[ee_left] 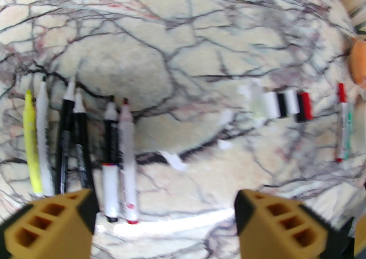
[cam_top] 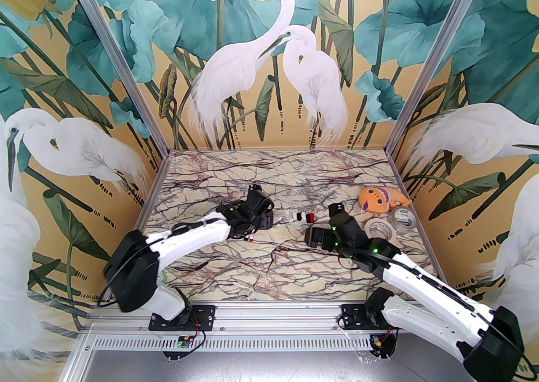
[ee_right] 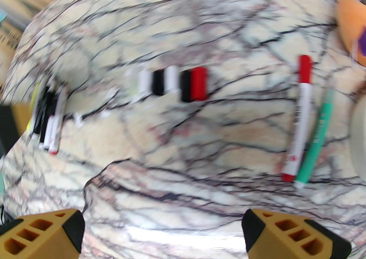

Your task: Open the pen caps

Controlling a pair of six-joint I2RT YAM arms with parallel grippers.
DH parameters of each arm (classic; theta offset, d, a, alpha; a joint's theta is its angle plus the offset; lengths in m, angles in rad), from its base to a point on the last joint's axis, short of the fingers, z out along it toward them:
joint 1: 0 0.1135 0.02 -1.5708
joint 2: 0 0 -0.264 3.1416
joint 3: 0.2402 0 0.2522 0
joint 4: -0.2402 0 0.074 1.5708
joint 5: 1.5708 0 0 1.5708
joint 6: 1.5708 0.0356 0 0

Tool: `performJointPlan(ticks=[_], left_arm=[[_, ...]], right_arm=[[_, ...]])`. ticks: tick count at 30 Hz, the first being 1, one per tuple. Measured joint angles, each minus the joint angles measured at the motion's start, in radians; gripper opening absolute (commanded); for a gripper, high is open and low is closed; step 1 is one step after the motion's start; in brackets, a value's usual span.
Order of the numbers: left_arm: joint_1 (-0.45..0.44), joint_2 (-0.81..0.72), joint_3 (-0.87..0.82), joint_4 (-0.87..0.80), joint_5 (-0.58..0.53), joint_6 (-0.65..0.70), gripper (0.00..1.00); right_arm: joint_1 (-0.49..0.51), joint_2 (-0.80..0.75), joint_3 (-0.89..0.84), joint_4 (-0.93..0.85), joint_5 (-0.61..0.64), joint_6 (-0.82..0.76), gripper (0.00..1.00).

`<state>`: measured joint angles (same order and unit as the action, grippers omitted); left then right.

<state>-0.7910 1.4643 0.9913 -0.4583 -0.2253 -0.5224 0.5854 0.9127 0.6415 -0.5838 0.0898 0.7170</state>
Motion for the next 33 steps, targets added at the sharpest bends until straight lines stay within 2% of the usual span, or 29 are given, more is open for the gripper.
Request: performJointPlan(ticks=[7,11,14,17,22,28,33], left_arm=[[0.0,-0.174,-0.204,0.203,0.25,0.049,1.0],[0.0,-0.281,-0.32,0.329,0.396,0.071,0.99],[0.0,-0.337,-0.361,0.386,0.463,0.072,0.99],[0.0,-0.381,-0.387,0.429,0.502,0.071,1.0],[0.0,-0.443,-0.416,0.467,0.532,0.071,0.99],[0.0,-0.455,-0.42,0.486,0.556,0.063,0.99],[0.0,-0.458,-0.437,0.509,0.562,0.048,0.99]], right_arm=[[-0.19,0.073,0.088,-0.072,0.016,-0.042,0.76],[-0.265,0.161,0.132,-0.087,0.015,-0.079,0.67],[-0.314,0.242,0.157,-0.086,0.01,-0.109,0.58],[-0.359,0.329,0.179,-0.086,-0.005,-0.14,0.5],[-0.413,0.444,0.209,-0.068,-0.024,-0.182,0.43],[-0.451,0.55,0.256,-0.034,-0.053,-0.227,0.36],[-0.468,0.643,0.309,-0.003,-0.068,-0.259,0.36]])
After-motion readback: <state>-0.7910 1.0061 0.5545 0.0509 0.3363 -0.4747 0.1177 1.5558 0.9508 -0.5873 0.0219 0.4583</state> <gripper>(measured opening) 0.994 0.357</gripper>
